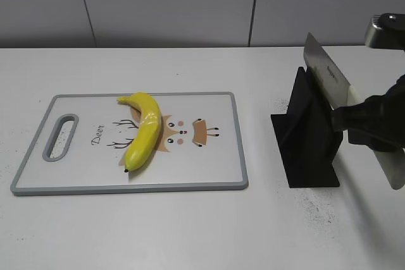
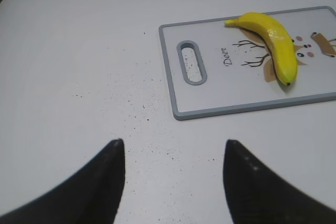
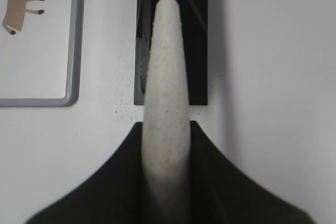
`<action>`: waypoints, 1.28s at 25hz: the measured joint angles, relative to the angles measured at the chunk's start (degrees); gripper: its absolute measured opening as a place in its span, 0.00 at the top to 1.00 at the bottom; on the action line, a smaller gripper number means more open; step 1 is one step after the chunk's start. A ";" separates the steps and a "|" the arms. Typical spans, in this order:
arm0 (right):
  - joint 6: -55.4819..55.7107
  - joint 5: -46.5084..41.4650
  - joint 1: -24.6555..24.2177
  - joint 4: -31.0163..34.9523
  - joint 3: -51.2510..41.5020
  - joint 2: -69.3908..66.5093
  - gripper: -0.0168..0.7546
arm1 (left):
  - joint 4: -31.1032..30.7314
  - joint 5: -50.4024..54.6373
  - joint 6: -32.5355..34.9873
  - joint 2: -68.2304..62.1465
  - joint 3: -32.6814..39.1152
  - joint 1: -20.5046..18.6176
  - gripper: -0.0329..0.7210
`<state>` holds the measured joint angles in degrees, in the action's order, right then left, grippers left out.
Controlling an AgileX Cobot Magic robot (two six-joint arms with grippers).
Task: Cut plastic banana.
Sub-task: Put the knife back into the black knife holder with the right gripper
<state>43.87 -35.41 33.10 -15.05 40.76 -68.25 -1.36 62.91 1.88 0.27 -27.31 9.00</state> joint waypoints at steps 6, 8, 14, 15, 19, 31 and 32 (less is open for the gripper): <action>1.35 -0.33 0.00 -0.44 0.00 1.38 0.77 | -0.04 0.00 0.00 0.00 0.00 0.00 0.21; 1.35 0.36 0.00 -0.44 0.00 1.38 0.77 | -0.04 0.00 0.00 0.00 0.00 0.00 0.22; 1.36 2.03 0.00 -0.81 0.00 1.38 0.77 | -0.04 0.00 0.00 0.00 0.00 0.00 0.23; 1.36 2.07 0.00 -0.95 0.00 1.26 0.77 | -0.04 0.00 0.00 0.00 0.00 0.00 0.23; 1.36 2.25 0.00 -1.42 0.00 -0.61 0.77 | -0.09 0.00 0.00 0.00 0.00 0.00 0.23; 1.31 2.78 0.00 -1.46 0.00 -6.81 0.76 | -0.19 0.00 0.06 0.00 0.00 0.00 0.24; 1.31 3.07 0.00 -1.46 0.00 -6.81 0.73 | -0.19 0.00 0.06 0.00 0.00 0.00 0.24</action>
<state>45.17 -32.35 33.10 -16.51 40.76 -75.06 -1.55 62.91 1.94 0.27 -27.31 9.00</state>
